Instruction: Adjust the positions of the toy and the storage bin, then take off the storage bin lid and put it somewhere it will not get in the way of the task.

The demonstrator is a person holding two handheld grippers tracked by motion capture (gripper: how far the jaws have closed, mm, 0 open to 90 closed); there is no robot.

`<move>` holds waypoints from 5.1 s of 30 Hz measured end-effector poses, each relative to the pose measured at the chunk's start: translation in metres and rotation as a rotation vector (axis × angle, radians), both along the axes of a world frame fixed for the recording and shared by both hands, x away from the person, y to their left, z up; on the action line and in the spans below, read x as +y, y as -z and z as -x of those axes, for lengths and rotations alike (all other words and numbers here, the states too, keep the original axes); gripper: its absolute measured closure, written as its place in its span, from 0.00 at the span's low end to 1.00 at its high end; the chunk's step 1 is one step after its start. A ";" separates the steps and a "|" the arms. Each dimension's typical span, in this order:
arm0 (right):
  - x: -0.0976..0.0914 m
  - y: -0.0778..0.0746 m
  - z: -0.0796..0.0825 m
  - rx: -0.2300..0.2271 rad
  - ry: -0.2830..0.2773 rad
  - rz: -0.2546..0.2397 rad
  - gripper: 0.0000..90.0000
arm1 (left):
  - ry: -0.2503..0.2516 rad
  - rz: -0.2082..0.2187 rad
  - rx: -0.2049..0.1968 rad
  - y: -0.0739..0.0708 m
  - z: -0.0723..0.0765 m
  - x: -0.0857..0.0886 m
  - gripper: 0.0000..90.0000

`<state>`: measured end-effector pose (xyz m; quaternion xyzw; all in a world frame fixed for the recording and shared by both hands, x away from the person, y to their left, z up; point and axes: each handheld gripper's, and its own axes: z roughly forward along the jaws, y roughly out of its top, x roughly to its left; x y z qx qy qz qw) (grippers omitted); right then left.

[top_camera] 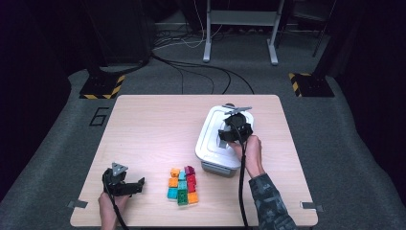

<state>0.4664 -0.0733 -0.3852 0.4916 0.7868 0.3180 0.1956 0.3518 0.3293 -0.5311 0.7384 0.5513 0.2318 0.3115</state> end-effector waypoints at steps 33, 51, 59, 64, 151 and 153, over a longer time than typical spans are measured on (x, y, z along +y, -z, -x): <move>-0.025 -0.001 0.002 0.009 -0.107 -0.035 0.73 | 0.001 -0.001 0.000 0.000 0.000 0.000 0.00; -0.017 -0.003 0.000 0.015 -0.111 0.013 0.73 | 0.001 -0.001 0.000 0.000 0.000 0.000 0.00; -0.016 -0.005 -0.005 0.033 -0.132 0.036 0.73 | 0.000 -0.001 0.000 0.000 0.000 0.000 0.00; -0.019 -0.002 -0.011 0.004 -0.193 -0.005 0.74 | 0.001 0.000 0.000 0.000 0.000 0.000 0.00; 0.011 -0.027 -0.019 -0.077 -0.273 -0.061 0.74 | 0.005 -0.005 0.003 0.000 0.000 0.000 0.00; 0.008 -0.031 -0.017 -0.084 -0.270 -0.059 0.74 | 0.005 -0.005 0.004 0.000 0.000 0.000 0.00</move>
